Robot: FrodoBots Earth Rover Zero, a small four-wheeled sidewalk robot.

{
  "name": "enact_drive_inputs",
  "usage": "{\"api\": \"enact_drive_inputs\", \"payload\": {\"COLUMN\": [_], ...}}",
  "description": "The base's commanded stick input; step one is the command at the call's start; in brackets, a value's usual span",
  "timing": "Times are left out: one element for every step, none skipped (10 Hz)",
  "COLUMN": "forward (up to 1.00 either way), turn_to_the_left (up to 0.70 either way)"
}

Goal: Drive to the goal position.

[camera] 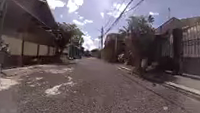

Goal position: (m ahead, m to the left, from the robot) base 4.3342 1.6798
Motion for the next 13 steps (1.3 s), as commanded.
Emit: {"api": "enact_drive_inputs", "payload": {"forward": [0.7,0.7,0.7,0.7,0.7,0.7,0.7,0.7,0.7,0.7,0.7,0.7,0.7], "turn_to_the_left": [0.0,0.0,0.0,0.0,0.0,0.0,0.0,0.0,0.0,0.0,0.0,0.0,0.0]}}
